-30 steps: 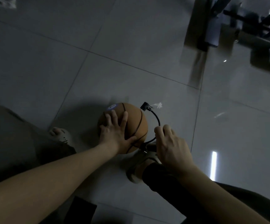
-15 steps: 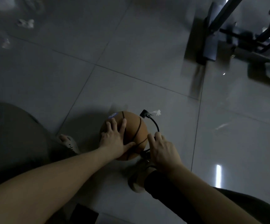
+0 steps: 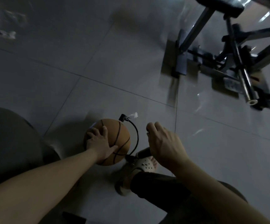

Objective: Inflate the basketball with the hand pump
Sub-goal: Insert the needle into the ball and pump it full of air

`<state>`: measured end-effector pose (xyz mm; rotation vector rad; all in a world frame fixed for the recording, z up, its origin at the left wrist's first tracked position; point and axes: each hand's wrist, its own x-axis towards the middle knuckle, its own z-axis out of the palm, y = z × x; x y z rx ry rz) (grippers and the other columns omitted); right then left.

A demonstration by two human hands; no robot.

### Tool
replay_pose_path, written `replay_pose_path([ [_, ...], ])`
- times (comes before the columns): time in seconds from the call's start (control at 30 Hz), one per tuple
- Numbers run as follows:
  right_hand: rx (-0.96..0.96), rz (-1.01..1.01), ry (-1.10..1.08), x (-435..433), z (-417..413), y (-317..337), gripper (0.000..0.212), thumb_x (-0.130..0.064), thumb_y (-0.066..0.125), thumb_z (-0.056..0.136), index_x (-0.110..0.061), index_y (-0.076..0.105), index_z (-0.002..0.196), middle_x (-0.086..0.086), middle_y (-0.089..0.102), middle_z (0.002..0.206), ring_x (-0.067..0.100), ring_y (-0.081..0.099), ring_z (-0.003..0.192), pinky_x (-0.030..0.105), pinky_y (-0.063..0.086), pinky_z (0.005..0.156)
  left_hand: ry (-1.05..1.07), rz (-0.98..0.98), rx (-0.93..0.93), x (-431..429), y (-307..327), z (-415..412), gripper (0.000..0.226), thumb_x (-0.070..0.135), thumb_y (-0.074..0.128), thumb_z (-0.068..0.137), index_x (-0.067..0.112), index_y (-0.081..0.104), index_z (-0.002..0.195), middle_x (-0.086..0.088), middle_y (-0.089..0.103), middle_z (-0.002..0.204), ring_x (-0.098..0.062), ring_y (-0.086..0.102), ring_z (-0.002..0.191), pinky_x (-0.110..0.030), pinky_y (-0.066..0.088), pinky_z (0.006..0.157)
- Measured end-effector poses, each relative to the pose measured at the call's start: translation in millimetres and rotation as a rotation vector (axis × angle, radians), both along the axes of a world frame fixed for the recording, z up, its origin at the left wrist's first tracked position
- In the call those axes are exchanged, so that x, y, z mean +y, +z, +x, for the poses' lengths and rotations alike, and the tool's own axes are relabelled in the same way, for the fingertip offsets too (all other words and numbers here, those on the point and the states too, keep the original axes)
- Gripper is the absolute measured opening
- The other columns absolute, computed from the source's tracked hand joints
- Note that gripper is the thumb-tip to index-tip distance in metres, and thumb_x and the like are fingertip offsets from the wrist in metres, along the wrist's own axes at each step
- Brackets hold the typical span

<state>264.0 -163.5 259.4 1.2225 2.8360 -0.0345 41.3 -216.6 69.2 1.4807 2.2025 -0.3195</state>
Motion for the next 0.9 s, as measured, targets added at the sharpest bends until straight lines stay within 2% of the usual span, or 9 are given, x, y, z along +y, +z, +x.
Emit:
replay_pose_path([
  [0.17, -0.049, -0.006, -0.026, -7, 4, -40, 0.016, -0.016, 0.054, 0.093, -0.013, 0.046, 0.106, 0.004, 0.042, 0.081, 0.016, 0.036, 0.054, 0.031, 0.031, 0.037, 0.038, 0.026, -0.017, 1, -4, -5, 0.118, 0.089, 0.041, 0.076, 0.016, -0.005, 0.156, -0.033, 0.012, 0.154, -0.051, 0.03, 0.135, -0.051, 0.043, 0.102],
  [0.3, -0.021, -0.014, 0.025, 5, -9, -56, 0.018, -0.015, 0.056, 0.09, -0.013, 0.044, 0.104, 0.006, 0.044, 0.081, 0.016, 0.034, 0.054, 0.029, 0.023, 0.038, 0.068, 0.068, -0.009, -1, -11, -14, 0.12, 0.093, 0.038, 0.072, 0.018, -0.003, 0.156, -0.032, 0.014, 0.152, -0.048, 0.032, 0.132, -0.05, 0.041, 0.101],
  [0.43, -0.028, -0.061, 0.049, 4, -6, -78, 0.026, -0.026, 0.039, 0.088, -0.012, 0.048, 0.108, 0.006, 0.046, 0.084, 0.015, 0.033, 0.058, 0.027, 0.021, 0.04, 0.066, 0.112, 0.027, 0, -12, -10, 0.119, 0.095, 0.037, 0.071, 0.02, 0.001, 0.156, -0.03, 0.017, 0.153, -0.046, 0.032, 0.133, -0.049, 0.041, 0.099],
  [0.53, -0.041, -0.098, 0.055, 8, -6, -101, 0.022, -0.021, 0.047, 0.087, -0.011, 0.047, 0.107, 0.009, 0.047, 0.084, 0.019, 0.041, 0.056, 0.028, 0.024, 0.038, 0.039, 0.135, 0.06, -1, -13, -8, 0.119, 0.095, 0.032, 0.072, 0.018, 0.001, 0.157, -0.031, 0.018, 0.152, -0.047, 0.032, 0.133, -0.05, 0.043, 0.097],
  [0.63, -0.05, -0.143, 0.077, 9, -5, -128, 0.026, -0.02, 0.051, 0.088, -0.012, 0.042, 0.111, 0.011, 0.047, 0.087, 0.022, 0.044, 0.057, 0.031, 0.033, 0.035, 0.018, 0.136, 0.065, 0, -15, -7, 0.117, 0.094, 0.03, 0.074, 0.018, -0.001, 0.157, -0.032, 0.019, 0.152, -0.047, 0.033, 0.132, -0.05, 0.043, 0.096],
  [0.77, -0.05, -0.166, 0.092, 7, -6, -148, 0.04, -0.017, 0.067, 0.081, -0.011, 0.042, 0.111, 0.012, 0.049, 0.087, 0.021, 0.044, 0.058, 0.029, 0.03, 0.037, 0.021, 0.109, 0.046, -1, -18, -10, 0.115, 0.093, 0.032, 0.075, 0.02, -0.002, 0.157, -0.031, 0.017, 0.153, -0.048, 0.031, 0.133, -0.052, 0.042, 0.098],
  [0.9, -0.085, -0.189, 0.051, 6, -12, -149, 0.035, -0.023, 0.059, 0.088, -0.013, 0.043, 0.118, 0.01, 0.05, 0.095, 0.02, 0.048, 0.064, 0.029, 0.036, 0.041, 0.071, 0.083, -0.03, 4, -18, -15, 0.114, 0.09, 0.042, 0.075, 0.024, -0.002, 0.156, -0.029, 0.012, 0.155, -0.05, 0.026, 0.136, -0.055, 0.042, 0.102],
])
